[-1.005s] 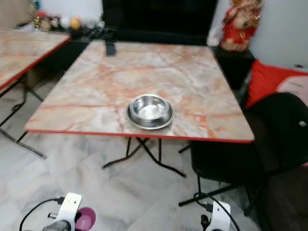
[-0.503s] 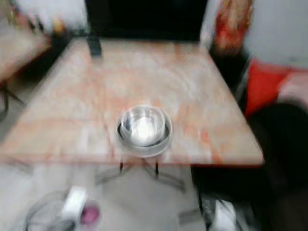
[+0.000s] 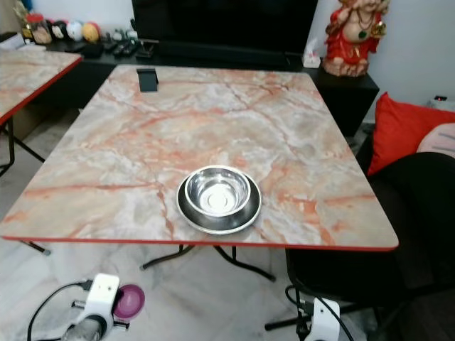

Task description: Setting the table

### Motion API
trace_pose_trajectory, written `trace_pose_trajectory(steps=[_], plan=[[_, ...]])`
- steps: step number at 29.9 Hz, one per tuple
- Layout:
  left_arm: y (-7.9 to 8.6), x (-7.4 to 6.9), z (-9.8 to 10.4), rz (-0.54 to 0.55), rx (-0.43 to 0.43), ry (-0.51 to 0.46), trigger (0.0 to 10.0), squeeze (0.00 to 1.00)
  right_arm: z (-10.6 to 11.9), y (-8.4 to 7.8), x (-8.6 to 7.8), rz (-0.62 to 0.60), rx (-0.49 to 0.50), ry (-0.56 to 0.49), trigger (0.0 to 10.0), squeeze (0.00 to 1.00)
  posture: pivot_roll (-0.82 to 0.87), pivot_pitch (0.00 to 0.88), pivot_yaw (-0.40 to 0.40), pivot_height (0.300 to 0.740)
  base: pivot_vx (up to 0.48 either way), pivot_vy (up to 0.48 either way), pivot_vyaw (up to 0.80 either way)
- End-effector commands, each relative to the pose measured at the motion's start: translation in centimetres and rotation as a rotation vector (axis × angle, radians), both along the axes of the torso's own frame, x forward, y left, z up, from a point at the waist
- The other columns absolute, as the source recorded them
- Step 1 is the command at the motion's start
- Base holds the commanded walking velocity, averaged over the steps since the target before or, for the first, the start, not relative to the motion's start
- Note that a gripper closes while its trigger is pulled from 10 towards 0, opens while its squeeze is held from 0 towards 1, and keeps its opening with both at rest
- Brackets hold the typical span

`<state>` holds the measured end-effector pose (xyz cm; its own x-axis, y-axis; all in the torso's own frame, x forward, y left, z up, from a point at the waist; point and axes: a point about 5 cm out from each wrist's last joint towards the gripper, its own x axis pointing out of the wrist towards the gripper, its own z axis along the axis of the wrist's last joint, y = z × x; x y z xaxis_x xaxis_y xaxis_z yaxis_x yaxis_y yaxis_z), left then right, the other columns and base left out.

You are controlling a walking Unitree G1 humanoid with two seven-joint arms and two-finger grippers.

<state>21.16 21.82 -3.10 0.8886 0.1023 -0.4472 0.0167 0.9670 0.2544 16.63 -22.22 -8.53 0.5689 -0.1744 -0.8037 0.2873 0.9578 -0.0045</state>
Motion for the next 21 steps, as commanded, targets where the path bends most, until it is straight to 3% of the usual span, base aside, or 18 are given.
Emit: trace_pose_trajectory(steps=[1, 5, 8, 11, 13, 15, 16, 18, 21], plan=[[0.5, 0.2, 1.4, -0.004, 0.01, -0.066, 10.0, 0.0, 0.1, -0.3, 0.0, 0.002, -0.008, -0.002, 10.0, 0.0, 0.08, 0.0, -0.059, 0.74, 0.0, 0.0, 0.0], [0.7, -1.2, 2.7, -0.016, 0.015, -0.116, 10.0, 0.0, 0.1, -0.4, 0.0, 0.004, -0.01, 0.001, 10.0, 0.0, 0.09, 0.0, -0.058, 0.74, 0.0, 0.0, 0.0], [0.9, -3.2, 4.3, -0.015, 0.011, -0.135, 10.0, 0.0, 0.1, -0.4, 0.0, 0.009, -0.011, 0.003, 10.0, 0.0, 0.1, 0.0, -0.058, 0.74, 0.0, 0.0, 0.0], [0.9, -5.2, 6.8, 0.0, 0.007, -0.193, 10.0, 0.0, 0.1, -0.5, 0.0, 0.011, -0.012, 0.005, 10.0, 0.0, 0.1, 0.0, -0.058, 0.74, 0.0, 0.0, 0.0], [0.8, -5.5, 8.3, 0.0, 0.019, -0.241, 10.0, 0.0, 0.1, -0.5, 0.0, 0.012, -0.012, 0.005, 10.0, 0.0, 0.11, 0.0, -0.062, 0.74, 0.0, 0.0, 0.0], [0.6, -5.2, 10.5, -0.019, 0.044, -0.319, 10.0, 0.0, 0.1, -0.5, 0.1, 0.018, -0.014, 0.005, 10.0, 0.0, 0.12, 0.0, -0.066, 0.74, 0.0, 0.0, 0.0], [0.3, -4.2, 13.2, -0.027, 0.056, -0.423, 10.0, 0.0, 0.2, -0.6, 0.2, 0.02, -0.015, 0.003, 10.0, 0.0, 0.13, 0.0, -0.069, 0.74, 0.0, 0.0, 0.0], [-0.1, -2.5, 15.9, -0.024, 0.065, -0.537, 10.0, 0.0, 0.3, -0.6, 0.3, 0.019, -0.016, 0.0, 10.0, 0.0, 0.14, 0.0, -0.071, 0.74, 0.0, 0.0, 0.0], [-0.7, -0.8, 18.0, -0.012, 0.05, -0.616, 10.0, 0.0, 0.3, -0.6, 0.4, 0.019, -0.016, -0.001, 10.0, 0.0, 0.14, 0.0, -0.072, 0.74, 0.0, 0.0, 0.0]])
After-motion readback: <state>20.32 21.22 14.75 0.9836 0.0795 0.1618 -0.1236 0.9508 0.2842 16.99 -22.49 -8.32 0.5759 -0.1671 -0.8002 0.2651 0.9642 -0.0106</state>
